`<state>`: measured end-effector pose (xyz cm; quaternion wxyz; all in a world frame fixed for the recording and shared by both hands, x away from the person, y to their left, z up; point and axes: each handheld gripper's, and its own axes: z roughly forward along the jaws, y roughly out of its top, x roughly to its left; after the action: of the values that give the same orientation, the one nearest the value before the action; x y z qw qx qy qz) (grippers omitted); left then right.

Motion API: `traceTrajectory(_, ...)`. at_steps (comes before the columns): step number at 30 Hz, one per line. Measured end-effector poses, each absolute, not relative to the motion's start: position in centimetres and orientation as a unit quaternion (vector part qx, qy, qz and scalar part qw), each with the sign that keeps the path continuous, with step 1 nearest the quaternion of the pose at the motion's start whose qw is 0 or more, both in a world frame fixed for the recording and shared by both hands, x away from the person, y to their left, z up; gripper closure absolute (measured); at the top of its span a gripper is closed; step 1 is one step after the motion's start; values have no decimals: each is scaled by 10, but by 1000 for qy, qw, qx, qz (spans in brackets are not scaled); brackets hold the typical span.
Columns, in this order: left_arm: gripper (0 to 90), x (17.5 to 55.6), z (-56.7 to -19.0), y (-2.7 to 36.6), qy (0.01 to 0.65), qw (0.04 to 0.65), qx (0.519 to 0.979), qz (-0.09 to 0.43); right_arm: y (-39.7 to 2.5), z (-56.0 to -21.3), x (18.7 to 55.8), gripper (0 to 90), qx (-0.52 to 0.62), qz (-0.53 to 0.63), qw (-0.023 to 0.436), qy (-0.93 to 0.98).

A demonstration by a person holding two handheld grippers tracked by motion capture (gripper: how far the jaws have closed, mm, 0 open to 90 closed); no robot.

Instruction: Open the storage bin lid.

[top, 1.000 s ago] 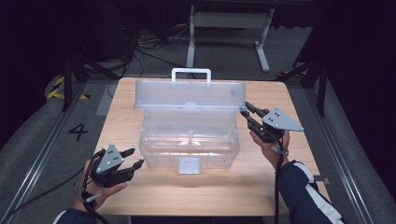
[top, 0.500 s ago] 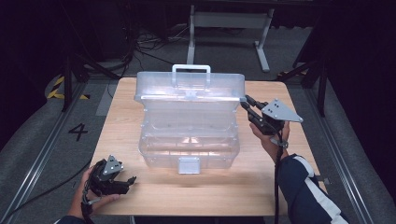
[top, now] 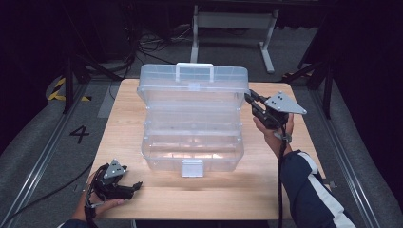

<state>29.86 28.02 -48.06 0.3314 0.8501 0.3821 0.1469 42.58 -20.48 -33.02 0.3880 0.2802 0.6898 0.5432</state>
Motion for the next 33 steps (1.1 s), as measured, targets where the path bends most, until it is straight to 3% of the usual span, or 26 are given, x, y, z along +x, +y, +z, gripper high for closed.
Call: traceTrajectory(33,144,299,-481,281,378,334,851,148,-203,-312,466,824,308,530,362,702)
